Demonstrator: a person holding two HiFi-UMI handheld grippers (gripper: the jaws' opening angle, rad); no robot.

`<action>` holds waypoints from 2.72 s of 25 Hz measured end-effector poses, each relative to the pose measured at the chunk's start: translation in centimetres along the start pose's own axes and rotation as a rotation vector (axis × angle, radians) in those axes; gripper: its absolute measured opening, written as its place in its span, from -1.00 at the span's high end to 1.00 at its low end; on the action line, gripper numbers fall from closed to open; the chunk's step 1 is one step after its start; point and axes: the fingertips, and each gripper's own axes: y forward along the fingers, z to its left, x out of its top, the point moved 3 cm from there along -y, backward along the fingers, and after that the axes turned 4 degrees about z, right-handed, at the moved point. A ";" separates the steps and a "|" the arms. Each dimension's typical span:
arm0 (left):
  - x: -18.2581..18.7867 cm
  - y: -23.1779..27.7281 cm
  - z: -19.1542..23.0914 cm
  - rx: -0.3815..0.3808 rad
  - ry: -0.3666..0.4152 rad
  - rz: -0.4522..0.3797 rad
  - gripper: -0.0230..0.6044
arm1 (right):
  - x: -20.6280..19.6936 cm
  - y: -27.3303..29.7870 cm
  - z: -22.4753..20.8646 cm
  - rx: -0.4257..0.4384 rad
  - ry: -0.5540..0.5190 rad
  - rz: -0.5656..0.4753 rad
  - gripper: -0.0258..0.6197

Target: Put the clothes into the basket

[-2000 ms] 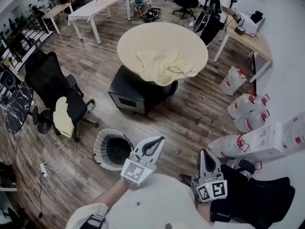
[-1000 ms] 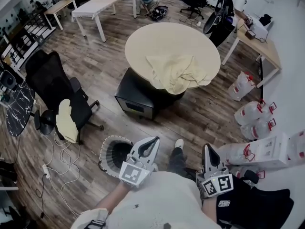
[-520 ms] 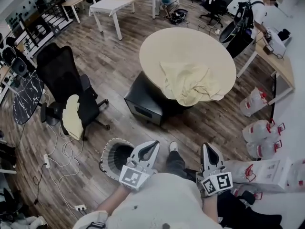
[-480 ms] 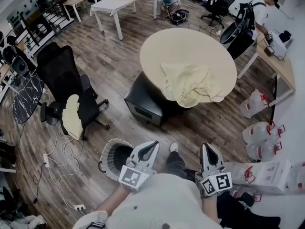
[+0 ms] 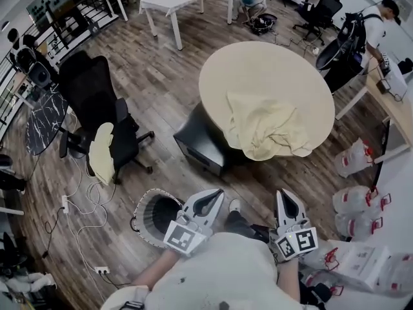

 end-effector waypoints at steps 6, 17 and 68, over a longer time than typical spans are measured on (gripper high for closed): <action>0.0 5.4 0.5 0.064 0.004 0.022 0.86 | 1.5 3.3 -6.6 0.033 0.011 0.002 0.89; 0.0 14.8 1.4 0.190 0.010 -0.012 0.86 | 2.6 9.7 -17.2 0.108 0.001 0.058 0.89; -1.0 21.4 9.1 0.439 0.001 0.004 0.86 | -21.1 34.5 -33.1 0.104 -0.006 0.856 0.12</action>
